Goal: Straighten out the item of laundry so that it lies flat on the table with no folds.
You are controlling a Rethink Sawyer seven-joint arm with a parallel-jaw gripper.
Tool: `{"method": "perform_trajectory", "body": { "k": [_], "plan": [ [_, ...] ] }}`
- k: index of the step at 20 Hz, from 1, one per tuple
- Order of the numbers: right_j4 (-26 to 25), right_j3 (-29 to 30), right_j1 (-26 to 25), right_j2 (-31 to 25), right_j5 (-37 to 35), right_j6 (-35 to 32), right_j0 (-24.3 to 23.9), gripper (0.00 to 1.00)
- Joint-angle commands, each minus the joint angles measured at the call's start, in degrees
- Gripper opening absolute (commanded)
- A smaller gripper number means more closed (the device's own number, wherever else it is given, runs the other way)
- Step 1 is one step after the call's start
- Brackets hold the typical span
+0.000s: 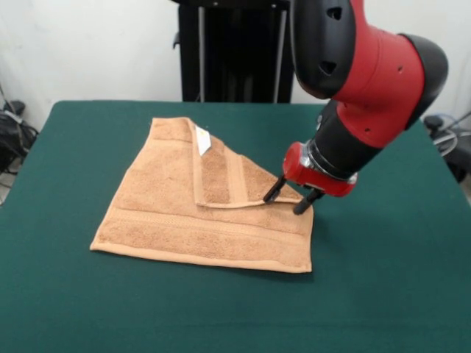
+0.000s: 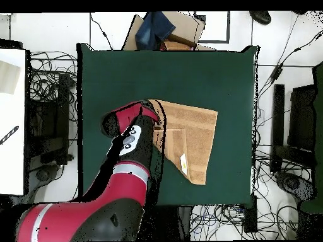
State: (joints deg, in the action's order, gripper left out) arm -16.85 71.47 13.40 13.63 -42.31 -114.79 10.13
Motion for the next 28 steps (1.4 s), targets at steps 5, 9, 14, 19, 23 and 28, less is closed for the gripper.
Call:
{"method": "perform_trajectory", "body": {
  "k": [5, 9, 14, 19, 23, 28],
  "plan": [
    [2.3, 0.7, -3.2, -4.8, -8.6, -4.0, 0.3, 1.00],
    [2.3, 0.3, -3.3, -4.8, -8.8, -4.0, 0.3, 1.00],
    [2.1, 0.3, -3.4, -4.6, -8.7, -4.2, 0.4, 1.00],
    [2.0, 0.3, -3.6, -4.5, -8.9, -4.1, 0.5, 1.00],
    [1.8, -1.0, -4.3, -4.7, -11.5, -2.7, 0.5, 1.00],
    [1.7, -1.3, -4.3, -4.9, -12.8, -2.1, 0.3, 1.00]
  ]
}}
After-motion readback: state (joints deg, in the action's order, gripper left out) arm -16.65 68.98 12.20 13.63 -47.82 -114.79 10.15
